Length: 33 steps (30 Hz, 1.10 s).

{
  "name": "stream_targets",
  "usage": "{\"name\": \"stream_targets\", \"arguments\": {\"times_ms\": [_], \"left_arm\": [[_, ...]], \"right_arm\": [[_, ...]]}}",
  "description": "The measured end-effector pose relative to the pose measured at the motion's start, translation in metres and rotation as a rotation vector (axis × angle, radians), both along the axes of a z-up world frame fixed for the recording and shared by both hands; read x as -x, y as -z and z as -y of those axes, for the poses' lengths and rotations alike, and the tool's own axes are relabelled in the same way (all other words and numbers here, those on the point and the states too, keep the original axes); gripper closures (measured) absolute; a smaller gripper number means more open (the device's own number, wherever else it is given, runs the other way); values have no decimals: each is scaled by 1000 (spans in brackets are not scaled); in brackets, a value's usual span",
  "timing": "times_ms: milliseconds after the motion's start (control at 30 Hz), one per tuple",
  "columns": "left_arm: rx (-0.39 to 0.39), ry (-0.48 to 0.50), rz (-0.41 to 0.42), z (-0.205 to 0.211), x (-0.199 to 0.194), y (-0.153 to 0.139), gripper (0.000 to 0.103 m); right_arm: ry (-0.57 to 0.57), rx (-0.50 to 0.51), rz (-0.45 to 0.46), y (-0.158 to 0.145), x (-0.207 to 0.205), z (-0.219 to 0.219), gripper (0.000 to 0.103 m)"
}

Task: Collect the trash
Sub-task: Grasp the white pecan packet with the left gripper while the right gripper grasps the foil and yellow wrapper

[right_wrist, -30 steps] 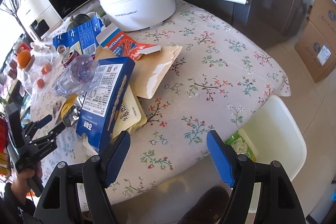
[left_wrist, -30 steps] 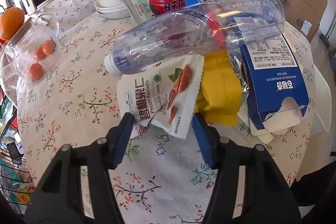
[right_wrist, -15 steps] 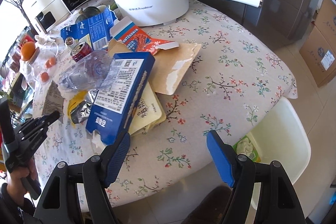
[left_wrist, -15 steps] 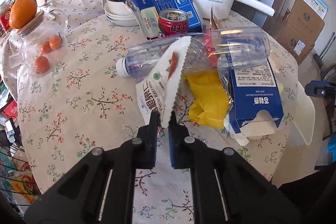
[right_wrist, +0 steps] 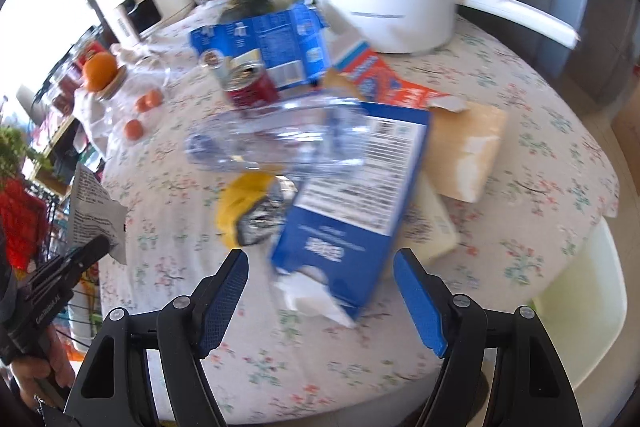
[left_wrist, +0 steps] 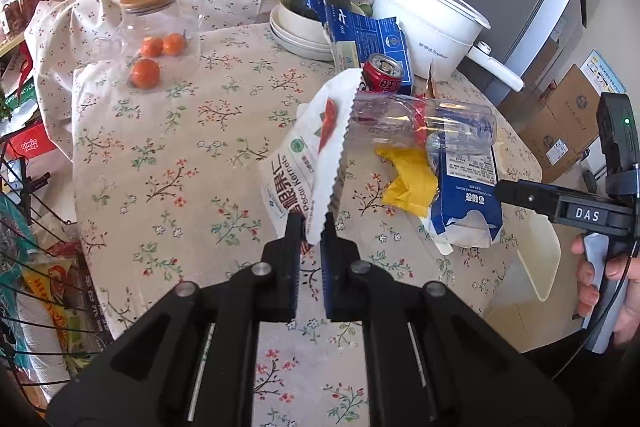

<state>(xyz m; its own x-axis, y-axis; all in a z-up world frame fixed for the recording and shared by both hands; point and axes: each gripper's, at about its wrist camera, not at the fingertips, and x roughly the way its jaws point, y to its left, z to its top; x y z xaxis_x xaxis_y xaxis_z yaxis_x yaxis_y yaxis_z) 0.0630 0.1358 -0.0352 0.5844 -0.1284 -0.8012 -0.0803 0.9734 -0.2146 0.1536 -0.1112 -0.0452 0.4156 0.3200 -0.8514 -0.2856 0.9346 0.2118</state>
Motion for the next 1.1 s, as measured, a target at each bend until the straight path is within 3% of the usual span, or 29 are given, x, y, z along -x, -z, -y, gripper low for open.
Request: {"name": "stream_targets", "arguments": {"times_ms": [167, 233, 467, 567, 600, 700, 1100], "left_arm": [[16, -23, -3, -17, 13, 2, 93], [29, -33, -12, -23, 17, 3, 93], [49, -46, -21, -32, 21, 6, 93], [53, -47, -24, -33, 21, 6, 93], [55, -47, -25, -33, 22, 7, 93], [64, -48, -31, -33, 22, 7, 93], [93, -55, -34, -36, 22, 6, 93]], "right_arm": [[-69, -18, -13, 10, -6, -44, 33], [-76, -23, -35, 19, -12, -57, 42], [-42, -50, -97, 44, -29, -73, 60], [-48, -61, -101, 47, -32, -77, 76], [-55, -59, -101, 48, -32, -79, 85], [-70, -89, -108, 47, -30, -81, 93], [-212, -224, -62, 11, -2, -99, 98]]}}
